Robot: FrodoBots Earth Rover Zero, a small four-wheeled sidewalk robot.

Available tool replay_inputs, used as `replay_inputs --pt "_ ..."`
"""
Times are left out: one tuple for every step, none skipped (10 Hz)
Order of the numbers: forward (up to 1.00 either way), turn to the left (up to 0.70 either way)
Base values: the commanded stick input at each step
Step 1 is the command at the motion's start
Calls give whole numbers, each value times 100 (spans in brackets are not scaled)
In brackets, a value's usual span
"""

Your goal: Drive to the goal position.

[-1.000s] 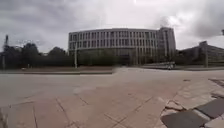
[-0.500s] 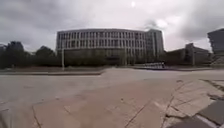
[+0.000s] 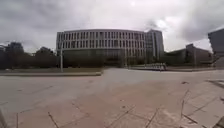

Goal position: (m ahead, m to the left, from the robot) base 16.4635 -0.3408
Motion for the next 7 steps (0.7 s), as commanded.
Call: replay_inputs --pt "70 0" --pt "70 0" --pt "70 0" --pt "70 0" --pt "70 0" --pt "70 0" --pt "70 0"
